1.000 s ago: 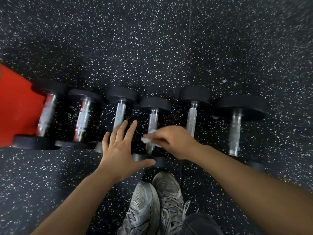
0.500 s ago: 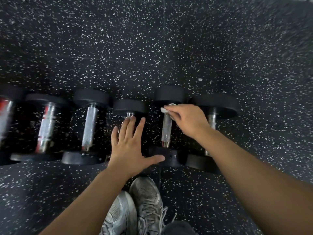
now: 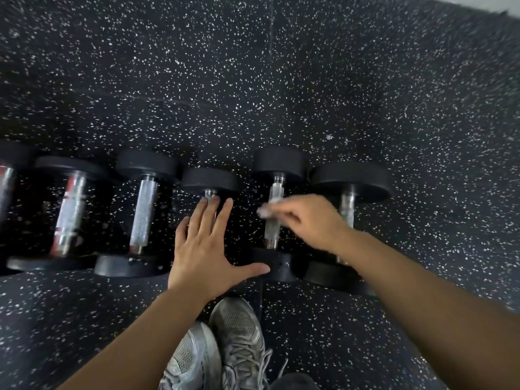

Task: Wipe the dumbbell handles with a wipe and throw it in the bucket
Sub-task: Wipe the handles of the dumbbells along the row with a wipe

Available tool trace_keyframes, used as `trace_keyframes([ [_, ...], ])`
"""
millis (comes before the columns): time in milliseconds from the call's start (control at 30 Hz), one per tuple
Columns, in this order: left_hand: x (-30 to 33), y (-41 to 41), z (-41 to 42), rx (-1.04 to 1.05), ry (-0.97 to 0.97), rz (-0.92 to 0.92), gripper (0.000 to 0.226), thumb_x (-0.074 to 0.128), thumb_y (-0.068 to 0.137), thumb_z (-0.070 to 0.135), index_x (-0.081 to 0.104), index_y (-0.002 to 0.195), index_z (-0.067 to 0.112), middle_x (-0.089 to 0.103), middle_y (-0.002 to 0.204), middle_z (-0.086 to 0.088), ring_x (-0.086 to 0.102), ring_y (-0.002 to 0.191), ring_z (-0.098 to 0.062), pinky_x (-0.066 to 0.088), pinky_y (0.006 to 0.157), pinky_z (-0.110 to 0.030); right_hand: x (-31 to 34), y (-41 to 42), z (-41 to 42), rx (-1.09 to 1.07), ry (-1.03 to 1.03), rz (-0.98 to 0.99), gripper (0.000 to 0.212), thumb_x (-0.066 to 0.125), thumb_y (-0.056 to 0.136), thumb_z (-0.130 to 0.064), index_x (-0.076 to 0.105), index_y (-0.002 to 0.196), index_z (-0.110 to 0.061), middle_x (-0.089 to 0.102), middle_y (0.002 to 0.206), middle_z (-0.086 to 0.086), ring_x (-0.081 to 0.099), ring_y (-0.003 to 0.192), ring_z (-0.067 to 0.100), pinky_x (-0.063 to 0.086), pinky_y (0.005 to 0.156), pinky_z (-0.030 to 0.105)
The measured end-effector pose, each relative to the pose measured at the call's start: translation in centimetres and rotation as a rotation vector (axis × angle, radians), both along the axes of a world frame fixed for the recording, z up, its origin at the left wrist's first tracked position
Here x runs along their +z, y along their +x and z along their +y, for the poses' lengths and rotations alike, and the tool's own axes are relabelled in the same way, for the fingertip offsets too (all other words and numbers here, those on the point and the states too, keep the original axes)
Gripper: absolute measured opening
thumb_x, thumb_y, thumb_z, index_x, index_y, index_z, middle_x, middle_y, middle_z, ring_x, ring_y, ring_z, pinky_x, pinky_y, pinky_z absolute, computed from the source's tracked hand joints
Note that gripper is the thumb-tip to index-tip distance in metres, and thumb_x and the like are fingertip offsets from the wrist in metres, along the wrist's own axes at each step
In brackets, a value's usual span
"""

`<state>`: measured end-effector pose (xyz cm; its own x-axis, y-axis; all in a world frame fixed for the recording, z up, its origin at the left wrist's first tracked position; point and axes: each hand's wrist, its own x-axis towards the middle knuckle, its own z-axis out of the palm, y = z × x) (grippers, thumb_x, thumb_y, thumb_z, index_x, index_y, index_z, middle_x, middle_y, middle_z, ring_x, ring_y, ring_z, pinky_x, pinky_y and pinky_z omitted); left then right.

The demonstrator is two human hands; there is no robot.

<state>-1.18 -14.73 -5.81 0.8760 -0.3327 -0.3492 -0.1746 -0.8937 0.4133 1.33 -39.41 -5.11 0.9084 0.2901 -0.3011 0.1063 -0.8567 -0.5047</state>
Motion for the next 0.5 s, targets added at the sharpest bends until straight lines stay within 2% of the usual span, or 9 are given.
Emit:
trace_keyframes([
  [33, 0.0, 0.0, 0.0, 0.000, -0.001, -0.002, 0.138, 0.032, 0.055, 0.109, -0.010, 0.162, 0.034, -0.006, 0.172, 0.004, -0.017, 0.156, -0.014, 0.002, 0.127, -0.049, 0.1, 0.6, -0.4, -0.123, -0.004, -0.082, 0.031, 0.056, 0.102, -0.034, 0.065, 0.130, -0.041, 0.073, 0.122, -0.010, 0.062, 0.076, -0.011, 0.053, 0.073, 0.021],
  [67, 0.1, 0.0, 0.0, -0.001, -0.002, -0.004, 0.137, 0.032, 0.055, 0.109, -0.010, 0.162, 0.034, -0.006, 0.172, 0.004, -0.017, 0.156, -0.013, 0.002, 0.127, -0.049, 0.1, 1.2, -0.5, -0.225, -0.020, -0.138, 0.031, 0.056, 0.102, -0.033, 0.065, 0.131, -0.040, 0.073, 0.122, -0.010, 0.066, 0.083, -0.006, 0.050, 0.073, 0.020],
  [133, 0.3, 0.0, -0.1, -0.008, 0.001, -0.009, 0.136, 0.031, 0.056, 0.109, -0.010, 0.162, 0.034, -0.006, 0.172, 0.004, -0.018, 0.156, -0.013, 0.003, 0.128, -0.049, -0.6, 1.3, -0.1, -0.298, -0.024, -0.148, 0.031, 0.055, 0.102, -0.031, 0.066, 0.131, -0.037, 0.074, 0.120, -0.008, 0.068, 0.085, 0.005, 0.048, 0.071, 0.021],
  [167, 0.3, 0.0, -0.1, -0.007, 0.002, -0.009, 0.135, 0.030, 0.057, 0.109, -0.010, 0.162, 0.034, -0.006, 0.172, 0.004, -0.019, 0.155, -0.013, 0.003, 0.128, -0.049, -1.1, 1.0, 0.5, -0.284, -0.004, -0.126, 0.031, 0.055, 0.102, -0.030, 0.066, 0.131, -0.036, 0.074, 0.120, -0.006, 0.069, 0.084, 0.007, 0.048, 0.070, 0.020],
  [267, 0.4, 0.0, -0.3, -0.006, 0.008, 0.006, 0.133, 0.027, 0.057, 0.109, -0.013, 0.161, 0.035, -0.009, 0.172, 0.004, -0.023, 0.154, -0.013, 0.003, 0.128, -0.050, -1.9, -0.6, 1.4, -0.164, -0.015, -0.102, 0.030, 0.055, 0.103, -0.029, 0.068, 0.129, -0.035, 0.074, 0.120, -0.007, 0.070, 0.103, 0.018, 0.052, 0.080, 0.029],
  [400, 0.5, -0.1, -0.3, -0.017, 0.026, 0.010, 0.134, 0.030, 0.057, 0.108, -0.016, 0.160, 0.036, -0.011, 0.172, 0.006, -0.025, 0.154, -0.013, 0.002, 0.128, -0.049, -0.5, -1.7, 0.9, 0.058, -0.028, 0.197, 0.030, 0.054, 0.102, -0.037, 0.064, 0.129, -0.044, 0.070, 0.126, -0.014, 0.065, 0.112, 0.009, 0.052, 0.093, 0.030],
  [467, 0.4, -0.1, -0.2, -0.018, 0.017, 0.006, 0.134, 0.032, 0.057, 0.107, -0.015, 0.160, 0.036, -0.009, 0.172, 0.006, -0.023, 0.154, -0.013, 0.003, 0.128, -0.049, 0.2, -1.7, 1.0, 0.136, -0.029, 0.268, 0.029, 0.056, 0.101, -0.037, 0.065, 0.128, -0.043, 0.071, 0.122, -0.018, 0.068, 0.103, 0.006, 0.054, 0.089, 0.029],
  [500, 0.3, 0.0, 0.0, -0.019, 0.012, 0.006, 0.134, 0.033, 0.058, 0.107, -0.014, 0.160, 0.036, -0.008, 0.172, 0.005, -0.023, 0.154, -0.013, 0.003, 0.128, -0.049, 0.4, -1.3, 1.0, 0.123, -0.011, 0.238, 0.029, 0.056, 0.101, -0.036, 0.065, 0.127, -0.042, 0.072, 0.116, -0.020, 0.069, 0.085, 0.003, 0.054, 0.077, 0.025],
])
